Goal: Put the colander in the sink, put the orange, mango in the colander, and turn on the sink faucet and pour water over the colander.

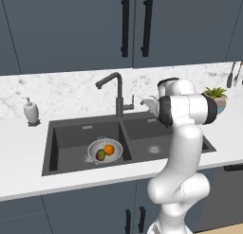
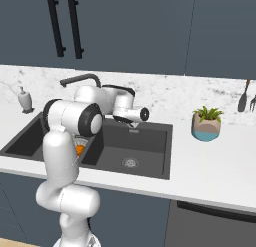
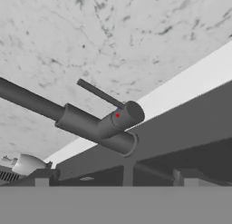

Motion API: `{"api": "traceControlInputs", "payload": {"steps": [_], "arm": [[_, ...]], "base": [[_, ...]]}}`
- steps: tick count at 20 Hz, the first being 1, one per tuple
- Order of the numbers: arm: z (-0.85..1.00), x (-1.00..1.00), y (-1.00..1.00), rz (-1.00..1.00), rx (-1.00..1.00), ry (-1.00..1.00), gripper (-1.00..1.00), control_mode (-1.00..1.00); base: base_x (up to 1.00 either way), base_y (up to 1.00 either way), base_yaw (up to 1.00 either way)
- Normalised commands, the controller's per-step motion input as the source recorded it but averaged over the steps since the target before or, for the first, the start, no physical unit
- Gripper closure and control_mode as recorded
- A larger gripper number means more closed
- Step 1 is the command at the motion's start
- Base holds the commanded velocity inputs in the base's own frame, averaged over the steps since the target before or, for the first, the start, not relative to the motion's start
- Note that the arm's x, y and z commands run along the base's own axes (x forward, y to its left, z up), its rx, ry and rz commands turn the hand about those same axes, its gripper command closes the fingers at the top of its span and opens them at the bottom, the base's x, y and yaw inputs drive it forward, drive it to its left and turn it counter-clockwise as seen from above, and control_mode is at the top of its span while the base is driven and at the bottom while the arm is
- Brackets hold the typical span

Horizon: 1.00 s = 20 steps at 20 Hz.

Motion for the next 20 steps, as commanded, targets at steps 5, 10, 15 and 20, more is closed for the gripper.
{"api": "traceControlInputs", "payload": {"steps": [5, 10, 15, 20], "arm": [[0.00, 0.39, 0.24, 0.00, 0.00, -0.01, -1.00, -1.00], [0.00, 0.44, 0.28, 0.00, 0.00, 0.00, -1.00, -1.00], [0.00, 0.45, 0.03, 0.00, 0.00, 0.00, -1.00, -1.00], [-0.08, 0.40, 0.00, 0.00, 0.00, 0.04, -1.00, -1.00]], "base": [[0.00, 0.00, 0.00], [0.00, 0.00, 0.00], [0.00, 0.00, 0.00], [0.00, 0.00, 0.00]]}}
